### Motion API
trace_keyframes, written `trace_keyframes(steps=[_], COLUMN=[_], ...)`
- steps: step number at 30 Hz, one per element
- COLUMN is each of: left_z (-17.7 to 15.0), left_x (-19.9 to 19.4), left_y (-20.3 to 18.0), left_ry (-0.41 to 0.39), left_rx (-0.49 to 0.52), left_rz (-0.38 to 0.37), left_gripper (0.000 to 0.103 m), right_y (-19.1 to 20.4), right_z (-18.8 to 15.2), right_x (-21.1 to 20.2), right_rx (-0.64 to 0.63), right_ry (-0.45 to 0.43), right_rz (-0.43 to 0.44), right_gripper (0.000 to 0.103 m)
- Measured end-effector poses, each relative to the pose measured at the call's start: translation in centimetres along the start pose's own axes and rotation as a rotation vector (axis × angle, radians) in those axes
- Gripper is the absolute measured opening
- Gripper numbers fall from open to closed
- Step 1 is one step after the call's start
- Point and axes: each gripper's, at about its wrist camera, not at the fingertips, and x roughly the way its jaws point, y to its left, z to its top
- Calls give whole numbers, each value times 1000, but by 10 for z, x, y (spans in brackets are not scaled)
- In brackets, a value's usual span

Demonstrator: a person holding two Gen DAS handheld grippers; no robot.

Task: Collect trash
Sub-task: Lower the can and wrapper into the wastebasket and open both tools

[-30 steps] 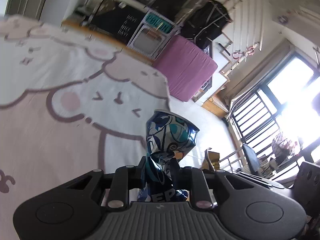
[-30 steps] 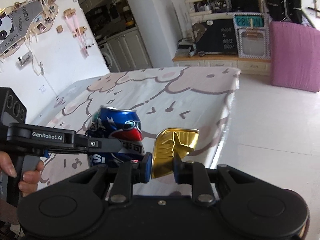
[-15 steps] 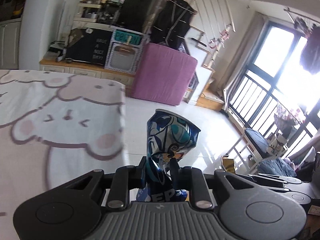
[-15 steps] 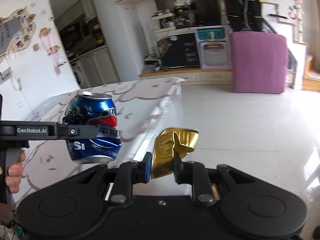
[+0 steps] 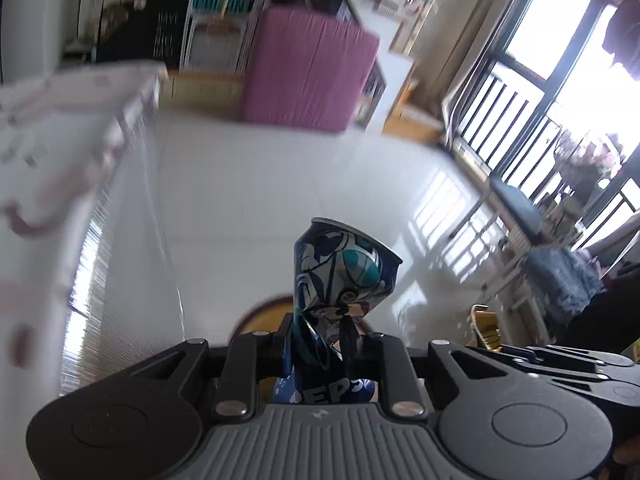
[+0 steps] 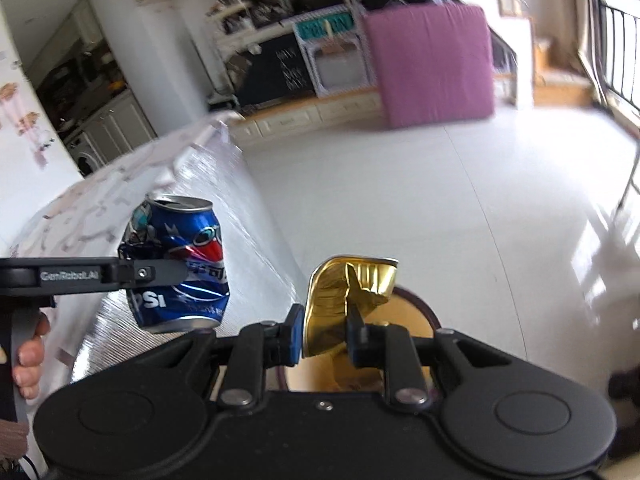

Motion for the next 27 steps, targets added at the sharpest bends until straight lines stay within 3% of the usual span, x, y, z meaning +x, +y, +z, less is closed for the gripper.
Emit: trace_keyframes(steps=[6, 13, 17, 23, 25, 26, 27], left_z=[-20, -49, -56, -60, -64, -63, -66], left_x=[82, 160, 185, 204, 203, 206, 207], left_y=[12, 44, 59, 67, 69, 65, 61], left_ry=[157, 331, 379, 395, 411, 422, 427], left_rx=[-86, -261, -302, -362, -375, -383, -390], left_rz=[39, 135, 195, 205, 211, 216, 218], left_gripper=[23, 23, 23, 24, 36, 51, 58], right_y=[-35, -52, -55, -60, -60, -59, -60], right_z=[-14, -14, -7, 3, 4, 5, 6], right_x=[42, 104, 138, 188, 201, 207, 210], right_rx=[80, 197, 243, 338, 339, 340, 344], right_ry=[91, 195, 234, 285, 303, 311, 318], right_rz=[-2, 39, 66, 85, 79, 76, 75], right_gripper=[22, 22, 22, 22, 22, 22, 22])
